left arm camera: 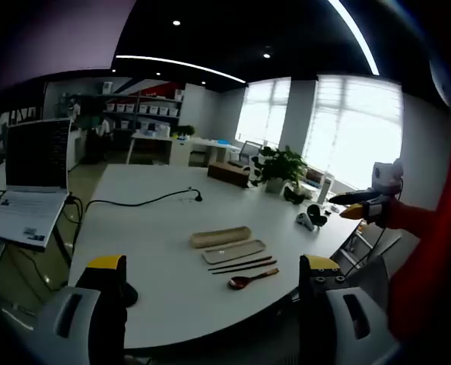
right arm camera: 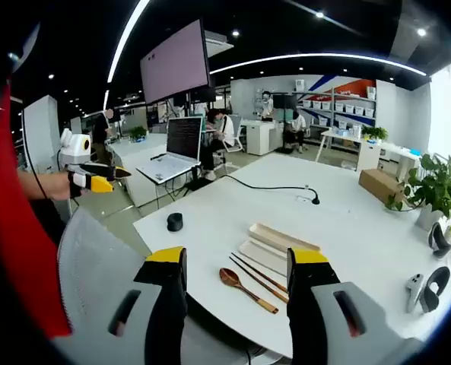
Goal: Arrange the utensils inside the cutlery case until each visible utensil rests in its matching compartment.
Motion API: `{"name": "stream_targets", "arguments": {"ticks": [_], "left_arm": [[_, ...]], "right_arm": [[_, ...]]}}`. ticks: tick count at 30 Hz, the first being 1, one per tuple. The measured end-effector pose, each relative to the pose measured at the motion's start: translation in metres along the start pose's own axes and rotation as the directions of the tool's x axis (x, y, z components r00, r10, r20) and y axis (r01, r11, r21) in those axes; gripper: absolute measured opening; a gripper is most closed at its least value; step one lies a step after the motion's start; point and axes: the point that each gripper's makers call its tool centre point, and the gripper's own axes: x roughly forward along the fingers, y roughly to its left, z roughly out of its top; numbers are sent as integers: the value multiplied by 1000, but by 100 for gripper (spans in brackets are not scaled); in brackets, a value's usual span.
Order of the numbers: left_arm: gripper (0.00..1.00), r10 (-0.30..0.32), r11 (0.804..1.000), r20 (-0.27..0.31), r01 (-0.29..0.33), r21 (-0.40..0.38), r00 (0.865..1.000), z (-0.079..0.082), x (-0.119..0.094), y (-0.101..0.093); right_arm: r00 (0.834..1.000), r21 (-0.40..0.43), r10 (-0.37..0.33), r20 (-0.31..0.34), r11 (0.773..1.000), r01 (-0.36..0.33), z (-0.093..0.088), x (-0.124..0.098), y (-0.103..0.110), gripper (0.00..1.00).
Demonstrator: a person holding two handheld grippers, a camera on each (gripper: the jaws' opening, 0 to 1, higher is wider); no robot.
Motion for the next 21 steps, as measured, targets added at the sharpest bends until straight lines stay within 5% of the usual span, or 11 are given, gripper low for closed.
{"name": "stream_targets", "arguments": {"ticks": [21], "left_arm": [[92,5,999,-41,-3,47,999,-10,-4,-5]], "right_arm": [[999,-67,14,-35,998,-16,-4,3,2,48]]}}
